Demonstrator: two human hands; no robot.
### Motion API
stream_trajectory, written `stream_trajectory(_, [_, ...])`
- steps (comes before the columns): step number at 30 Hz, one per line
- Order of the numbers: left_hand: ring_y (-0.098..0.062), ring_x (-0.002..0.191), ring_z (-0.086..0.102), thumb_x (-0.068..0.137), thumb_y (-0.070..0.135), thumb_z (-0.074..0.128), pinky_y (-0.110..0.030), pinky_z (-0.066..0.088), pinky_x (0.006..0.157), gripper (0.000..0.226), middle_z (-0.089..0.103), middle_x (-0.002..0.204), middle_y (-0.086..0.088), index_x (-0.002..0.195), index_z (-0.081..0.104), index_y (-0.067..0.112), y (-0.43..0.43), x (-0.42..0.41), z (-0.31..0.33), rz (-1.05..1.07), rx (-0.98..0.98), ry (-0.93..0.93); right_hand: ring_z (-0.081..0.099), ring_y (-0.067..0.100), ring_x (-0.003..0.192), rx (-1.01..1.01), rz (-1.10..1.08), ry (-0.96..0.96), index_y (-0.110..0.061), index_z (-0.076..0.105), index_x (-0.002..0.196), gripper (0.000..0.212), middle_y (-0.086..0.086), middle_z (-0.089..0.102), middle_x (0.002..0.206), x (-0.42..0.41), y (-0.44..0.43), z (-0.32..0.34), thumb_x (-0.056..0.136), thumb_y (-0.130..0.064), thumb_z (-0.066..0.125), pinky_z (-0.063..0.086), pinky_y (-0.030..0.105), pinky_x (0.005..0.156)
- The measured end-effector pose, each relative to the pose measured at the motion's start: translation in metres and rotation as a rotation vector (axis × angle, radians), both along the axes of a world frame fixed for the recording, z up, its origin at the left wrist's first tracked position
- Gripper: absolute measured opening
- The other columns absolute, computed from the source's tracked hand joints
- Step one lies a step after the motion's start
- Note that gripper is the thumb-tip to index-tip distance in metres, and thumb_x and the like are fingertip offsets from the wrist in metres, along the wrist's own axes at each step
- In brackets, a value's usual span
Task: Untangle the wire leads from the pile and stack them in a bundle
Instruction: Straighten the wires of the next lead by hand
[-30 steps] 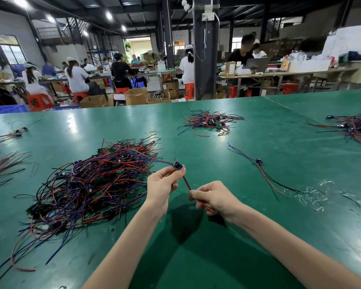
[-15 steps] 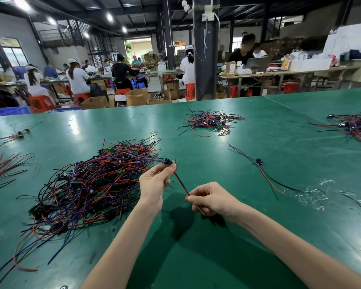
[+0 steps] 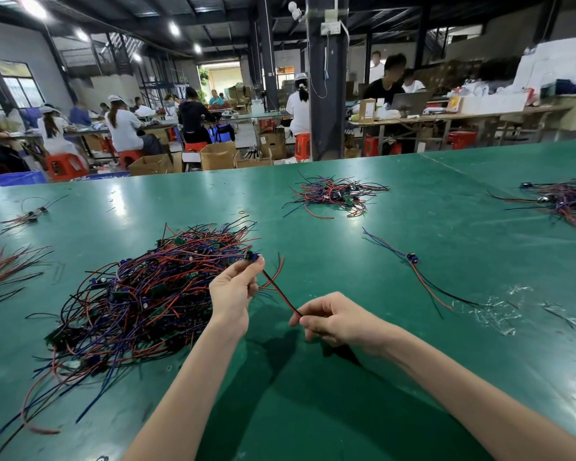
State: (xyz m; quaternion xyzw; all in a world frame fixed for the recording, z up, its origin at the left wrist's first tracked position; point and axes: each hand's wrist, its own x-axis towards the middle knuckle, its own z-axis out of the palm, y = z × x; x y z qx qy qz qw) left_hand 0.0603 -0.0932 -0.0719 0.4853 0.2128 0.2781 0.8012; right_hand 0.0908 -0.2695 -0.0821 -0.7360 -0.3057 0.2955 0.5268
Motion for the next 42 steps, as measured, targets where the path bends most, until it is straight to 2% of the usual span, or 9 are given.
stream_trajectory(10, [-0.008,0.056,0.041,0.076,0.007,0.076,-0.019,0.039,0.057,0.013,0.058,0.06,0.009,0.071,0.069,0.016,0.0,0.0,-0.003,0.023,0.124,0.011,0.025,0.003,0.037,-0.026,0.094,0.061,-0.009,0.059,0.096,0.022,-0.001,0.039,0.055,-0.008,0.002,0.004,0.103,-0.011,0.037,0.022,0.014,0.04])
stream_trajectory(15, [-0.008,0.053,0.035,0.076,0.007,0.077,-0.016,0.032,0.051,0.018,0.05,0.058,0.006,0.064,0.07,0.018,-0.002,0.001,-0.004,0.077,0.21,-0.016,0.025,0.004,0.037,-0.058,0.038,0.041,-0.013,0.059,0.088,0.026,-0.002,0.038,0.054,-0.006,0.002,0.003,0.103,-0.012,0.038,0.021,0.017,0.041])
stream_trajectory(22, [0.002,0.048,0.043,0.076,0.008,0.077,-0.01,0.037,0.052,0.016,0.057,0.053,0.017,0.065,0.069,0.017,-0.004,0.002,-0.006,0.093,0.301,-0.051,0.027,0.004,0.034,-0.162,-0.148,0.032,-0.013,0.064,0.079,0.03,-0.001,0.042,0.054,0.004,0.005,-0.005,0.099,-0.013,0.042,0.025,0.017,0.037])
stream_trajectory(26, [0.002,0.048,0.042,0.076,0.008,0.077,-0.008,0.037,0.053,0.014,0.054,0.051,0.017,0.066,0.07,0.015,-0.005,0.001,-0.007,0.096,0.391,-0.074,0.028,0.003,0.031,-0.14,-0.187,0.019,-0.013,0.065,0.076,0.032,0.001,0.043,0.056,0.007,0.004,-0.007,0.099,-0.011,0.042,0.023,0.017,0.037])
stream_trajectory(30, [-0.003,0.048,0.041,0.077,0.007,0.076,-0.011,0.037,0.048,0.009,0.056,0.057,0.01,0.074,0.07,0.014,0.0,0.002,-0.004,0.092,0.221,-0.043,0.029,0.005,0.037,0.014,0.016,0.022,-0.015,0.066,0.086,0.023,-0.004,0.054,0.054,0.008,-0.002,-0.004,0.099,-0.012,0.047,0.023,0.016,0.038])
stream_trajectory(33, [-0.004,0.044,0.043,0.077,0.002,0.074,-0.013,0.039,0.046,0.012,0.057,0.056,0.006,0.075,0.066,0.011,0.0,0.0,-0.001,0.007,0.032,-0.051,0.031,0.007,0.042,0.018,0.159,0.05,-0.016,0.07,0.092,0.014,-0.001,0.069,0.071,0.013,-0.01,0.004,0.094,-0.022,0.057,0.022,0.017,0.038])
stream_trajectory(37, [-0.005,0.042,0.043,0.076,-0.005,0.071,-0.014,0.036,0.04,0.015,0.054,0.053,0.001,0.071,0.063,0.008,-0.014,0.002,-0.003,-0.209,-0.029,0.011,0.031,0.009,0.041,-0.033,0.129,0.09,-0.014,0.068,0.103,0.037,0.005,0.074,0.094,0.018,-0.011,0.008,0.09,-0.046,0.055,0.02,0.017,0.037])
stream_trajectory(39, [-0.005,0.042,0.043,0.071,-0.002,0.072,-0.013,0.036,0.041,0.009,0.053,0.051,0.002,0.072,0.066,0.005,-0.022,0.002,-0.007,-0.37,0.055,0.09,0.032,0.006,0.038,0.001,0.052,0.067,-0.011,0.067,0.101,0.041,0.007,0.072,0.09,0.018,-0.009,0.006,0.086,-0.048,0.057,0.02,0.016,0.035])
stream_trajectory(42, [-0.008,0.046,0.044,0.06,0.011,0.077,-0.013,0.039,0.047,0.018,0.054,0.055,-0.002,0.076,0.07,0.003,-0.031,0.0,-0.013,-0.547,0.139,0.161,0.03,0.003,0.034,0.122,-0.023,0.073,-0.017,0.068,0.081,0.017,0.001,0.068,0.067,0.017,-0.007,0.003,0.092,-0.025,0.058,0.021,0.013,0.033])
